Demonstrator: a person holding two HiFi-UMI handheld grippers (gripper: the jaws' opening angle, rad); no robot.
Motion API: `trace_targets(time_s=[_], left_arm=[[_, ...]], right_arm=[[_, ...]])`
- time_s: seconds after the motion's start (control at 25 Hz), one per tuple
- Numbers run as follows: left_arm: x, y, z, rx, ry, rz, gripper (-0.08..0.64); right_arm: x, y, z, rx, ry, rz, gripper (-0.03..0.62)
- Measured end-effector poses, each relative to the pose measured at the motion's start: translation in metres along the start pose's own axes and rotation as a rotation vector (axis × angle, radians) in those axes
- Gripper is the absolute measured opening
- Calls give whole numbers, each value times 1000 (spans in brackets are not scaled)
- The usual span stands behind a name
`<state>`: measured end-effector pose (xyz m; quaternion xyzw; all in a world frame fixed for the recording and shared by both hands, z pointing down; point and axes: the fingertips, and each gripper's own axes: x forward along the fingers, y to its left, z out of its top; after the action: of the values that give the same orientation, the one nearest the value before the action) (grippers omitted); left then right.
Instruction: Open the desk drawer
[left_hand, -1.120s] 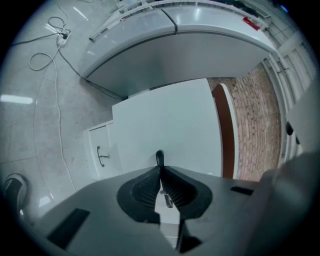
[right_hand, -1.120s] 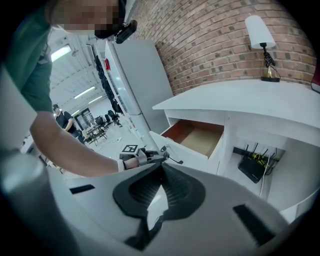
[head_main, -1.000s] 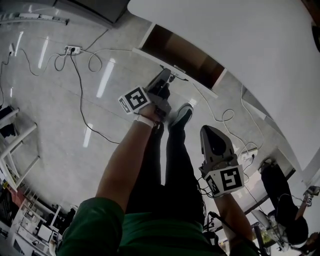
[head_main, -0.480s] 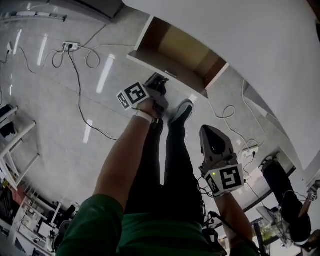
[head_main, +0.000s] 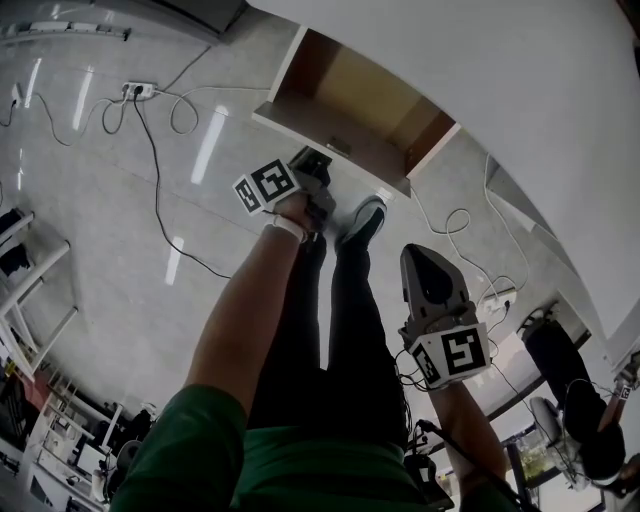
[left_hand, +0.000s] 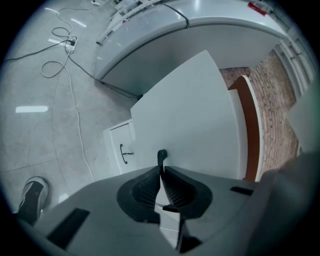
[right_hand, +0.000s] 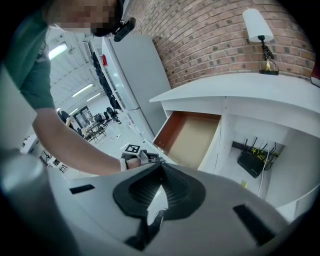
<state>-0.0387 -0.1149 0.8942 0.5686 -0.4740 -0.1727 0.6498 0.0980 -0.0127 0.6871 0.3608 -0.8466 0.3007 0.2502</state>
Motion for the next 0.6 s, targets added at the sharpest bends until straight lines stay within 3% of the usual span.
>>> trace_targets(time_s=[0.28, 0.48, 0.6], left_arm=[[-1, 4, 1, -52, -42, 7, 26], [1, 5, 1, -42, -30, 8, 26], [-4, 12, 2, -29, -22, 48, 78]], right_arm=[[1, 6, 0, 0, 15, 4, 0], [5, 5, 3, -7, 7, 5, 0], [5, 6, 5, -8, 4, 7, 0]])
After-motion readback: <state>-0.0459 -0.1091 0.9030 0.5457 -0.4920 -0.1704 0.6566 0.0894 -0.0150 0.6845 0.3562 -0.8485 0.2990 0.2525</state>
